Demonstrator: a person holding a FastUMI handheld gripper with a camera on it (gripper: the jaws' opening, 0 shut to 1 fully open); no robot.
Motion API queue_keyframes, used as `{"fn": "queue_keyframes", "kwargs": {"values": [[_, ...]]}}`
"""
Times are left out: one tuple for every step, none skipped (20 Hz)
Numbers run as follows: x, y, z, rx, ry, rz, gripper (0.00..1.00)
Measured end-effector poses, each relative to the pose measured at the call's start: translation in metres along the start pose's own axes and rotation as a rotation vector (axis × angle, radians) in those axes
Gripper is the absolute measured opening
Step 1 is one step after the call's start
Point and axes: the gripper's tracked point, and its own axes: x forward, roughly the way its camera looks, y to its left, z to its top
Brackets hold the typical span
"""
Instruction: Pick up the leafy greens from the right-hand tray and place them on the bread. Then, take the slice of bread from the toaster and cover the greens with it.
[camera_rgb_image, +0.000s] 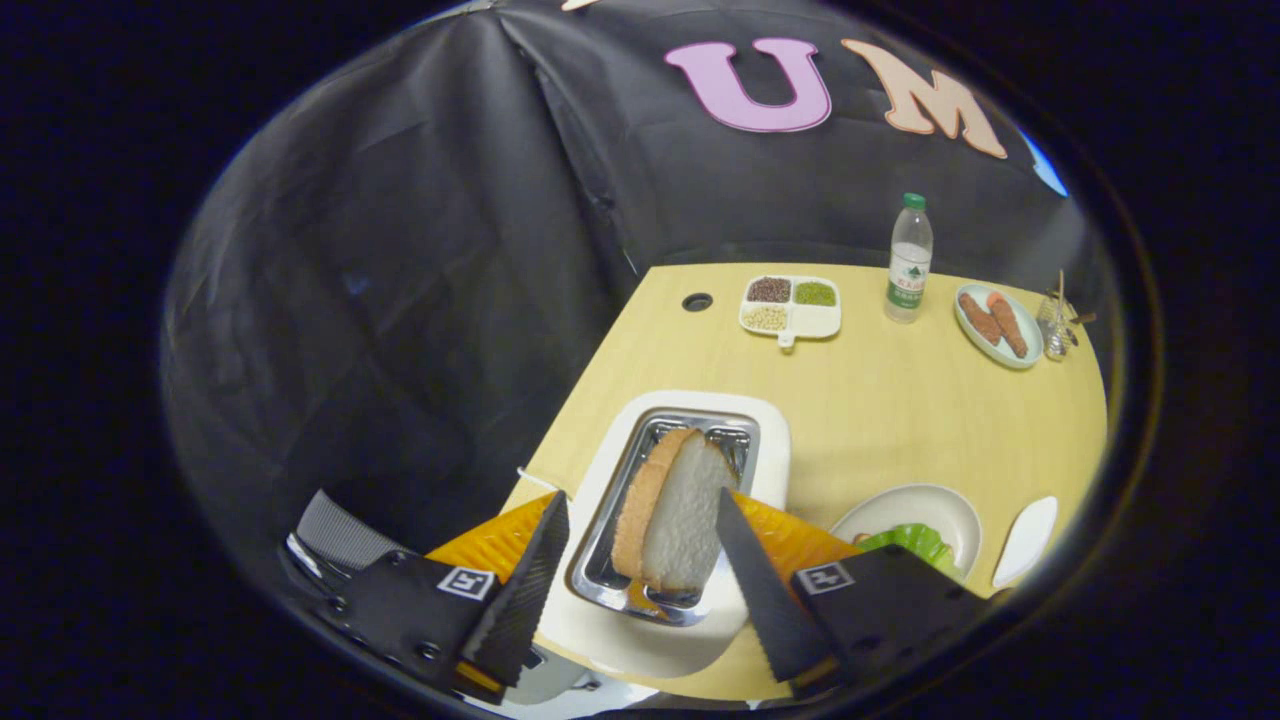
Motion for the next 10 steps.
{"fn": "queue_keyframes", "kwargs": {"values": [[0.0, -0.003, -0.004, -0.009, 0.009, -0.006, 0.67], [0.002, -0.003, -0.006, -0.016, 0.023, -0.004, 0.61], [0.002, -0.003, -0.008, -0.021, 0.034, -0.003, 0.55], [0.001, -0.004, -0.008, -0.025, 0.031, -0.007, 0.49], [0.0, -0.005, -0.007, -0.034, 0.033, -0.005, 0.42], [-0.006, -0.011, -0.006, -0.041, 0.039, -0.011, 0.39], [-0.006, -0.015, -0.004, -0.041, 0.025, -0.032, 0.35], [-0.004, -0.015, -0.007, -0.045, 0.029, -0.029, 0.31], [-0.004, -0.021, -0.007, -0.042, 0.034, -0.045, 0.27], [-0.007, -0.024, -0.004, -0.026, 0.023, -0.042, 0.24]]}}
